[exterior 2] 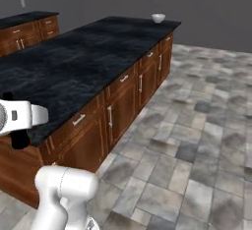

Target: Open the fridge, grab two sodas, and place both sodas inside the bowl with ice on the dining counter.

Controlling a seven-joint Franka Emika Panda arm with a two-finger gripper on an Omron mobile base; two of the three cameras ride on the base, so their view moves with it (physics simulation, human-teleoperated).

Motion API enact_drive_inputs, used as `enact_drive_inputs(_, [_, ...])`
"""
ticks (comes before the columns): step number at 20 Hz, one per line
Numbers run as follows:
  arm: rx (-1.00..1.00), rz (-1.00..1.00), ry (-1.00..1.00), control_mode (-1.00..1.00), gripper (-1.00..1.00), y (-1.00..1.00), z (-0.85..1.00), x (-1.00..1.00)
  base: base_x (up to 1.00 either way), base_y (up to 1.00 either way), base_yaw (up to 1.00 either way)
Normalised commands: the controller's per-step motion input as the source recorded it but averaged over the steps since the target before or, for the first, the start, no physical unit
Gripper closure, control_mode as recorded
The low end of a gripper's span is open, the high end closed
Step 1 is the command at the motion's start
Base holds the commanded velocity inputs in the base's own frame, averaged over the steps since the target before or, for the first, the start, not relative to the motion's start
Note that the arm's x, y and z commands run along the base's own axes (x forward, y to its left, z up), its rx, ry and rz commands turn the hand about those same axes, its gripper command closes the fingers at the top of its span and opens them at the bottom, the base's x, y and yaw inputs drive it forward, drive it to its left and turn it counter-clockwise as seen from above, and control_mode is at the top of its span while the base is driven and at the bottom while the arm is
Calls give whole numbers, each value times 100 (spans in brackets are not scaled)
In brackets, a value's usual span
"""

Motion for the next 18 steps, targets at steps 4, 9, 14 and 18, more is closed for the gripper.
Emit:
enact_drive_inputs(4, [0,0,0,100,100,0,0,0,100,-100,0])
enact_drive_inputs(9, [0,0,0,100,100,0,0,0,100,-100,0])
enact_drive_inputs(14, [0,0,0,100,100,0,0,0,100,-84,5])
enact_drive_inputs(18, [0,0,0,100,100,0,0,0,100,-63,10])
